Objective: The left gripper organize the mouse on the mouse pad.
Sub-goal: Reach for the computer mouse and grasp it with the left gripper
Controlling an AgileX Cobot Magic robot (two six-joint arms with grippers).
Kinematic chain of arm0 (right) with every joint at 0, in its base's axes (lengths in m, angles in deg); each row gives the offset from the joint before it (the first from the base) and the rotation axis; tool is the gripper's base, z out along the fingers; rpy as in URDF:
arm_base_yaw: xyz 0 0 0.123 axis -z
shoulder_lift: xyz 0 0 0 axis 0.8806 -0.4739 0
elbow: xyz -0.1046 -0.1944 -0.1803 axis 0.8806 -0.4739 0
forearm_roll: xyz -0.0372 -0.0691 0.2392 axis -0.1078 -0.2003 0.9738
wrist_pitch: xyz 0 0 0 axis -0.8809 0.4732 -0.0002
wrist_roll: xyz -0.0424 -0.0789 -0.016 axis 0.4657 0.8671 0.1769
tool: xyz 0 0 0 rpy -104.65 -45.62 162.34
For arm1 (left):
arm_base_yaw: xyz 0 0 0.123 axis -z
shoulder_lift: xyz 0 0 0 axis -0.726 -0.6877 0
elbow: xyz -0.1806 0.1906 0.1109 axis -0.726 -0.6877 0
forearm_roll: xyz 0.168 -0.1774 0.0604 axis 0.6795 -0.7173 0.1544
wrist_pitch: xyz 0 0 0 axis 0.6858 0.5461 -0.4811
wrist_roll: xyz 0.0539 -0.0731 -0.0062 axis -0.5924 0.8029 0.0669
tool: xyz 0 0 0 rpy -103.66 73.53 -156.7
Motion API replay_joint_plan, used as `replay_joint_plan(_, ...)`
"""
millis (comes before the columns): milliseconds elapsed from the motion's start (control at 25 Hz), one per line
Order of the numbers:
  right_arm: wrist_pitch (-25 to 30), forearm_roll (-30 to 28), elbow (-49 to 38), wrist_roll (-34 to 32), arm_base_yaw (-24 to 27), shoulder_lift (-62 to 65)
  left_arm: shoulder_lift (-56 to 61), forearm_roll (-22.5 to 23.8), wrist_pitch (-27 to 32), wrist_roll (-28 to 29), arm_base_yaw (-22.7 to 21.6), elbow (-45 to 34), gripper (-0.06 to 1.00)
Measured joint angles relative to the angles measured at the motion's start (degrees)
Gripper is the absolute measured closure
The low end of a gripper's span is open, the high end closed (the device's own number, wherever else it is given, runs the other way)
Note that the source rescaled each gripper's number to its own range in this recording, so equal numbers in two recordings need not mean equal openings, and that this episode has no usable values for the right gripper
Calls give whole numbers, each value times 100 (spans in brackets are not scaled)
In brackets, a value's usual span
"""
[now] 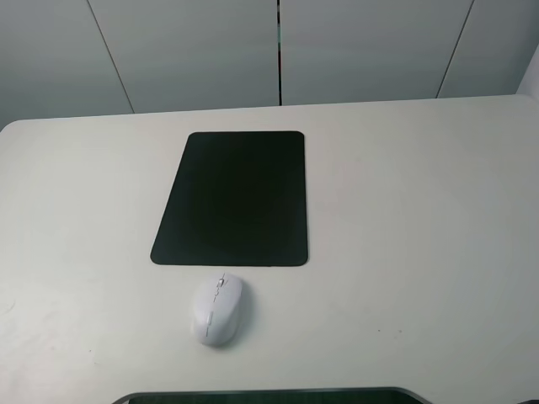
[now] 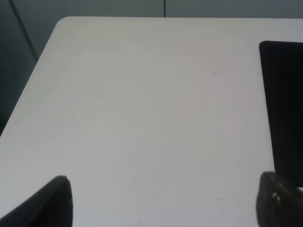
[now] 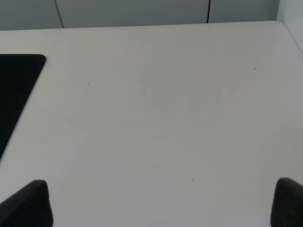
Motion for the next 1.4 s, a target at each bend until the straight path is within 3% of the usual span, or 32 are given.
replay_joint_plan(200,0,0,0,0,0,0,-608,-12,337,0,0,186,-3)
replay_joint_plan(440,0,0,0,0,0,0,-2252,-105,797,188,0,621,-3)
replay_joint_plan(920,0,0,0,0,0,0,-4998,-716,462,223,71,1754,-3)
replay_joint_plan(1400,0,0,0,0,0,0,-6321,-730,281,1422,2092,2272,-3)
